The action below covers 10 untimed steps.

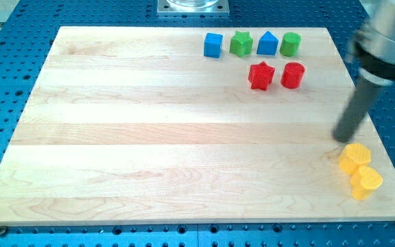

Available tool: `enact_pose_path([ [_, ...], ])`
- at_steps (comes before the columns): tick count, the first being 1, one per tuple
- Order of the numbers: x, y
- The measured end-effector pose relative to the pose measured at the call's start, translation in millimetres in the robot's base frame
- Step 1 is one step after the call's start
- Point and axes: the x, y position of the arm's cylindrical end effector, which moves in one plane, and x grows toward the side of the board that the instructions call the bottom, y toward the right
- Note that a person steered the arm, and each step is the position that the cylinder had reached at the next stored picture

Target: Slide the yellow hexagon horizontally to the red star

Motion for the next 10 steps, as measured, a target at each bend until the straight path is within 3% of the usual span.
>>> enact_pose_path([
  [1,39.4,59.6],
  [2,89.4,53.0],
  [3,96.3,8.3],
  [5,18.6,-46.5],
  [6,31.6,-52.2],
  [7,16.2,24.6],
  [8,-17.8,-8.8],
  [9,-20.2,-89.5],
  [10,14.5,-74.5],
])
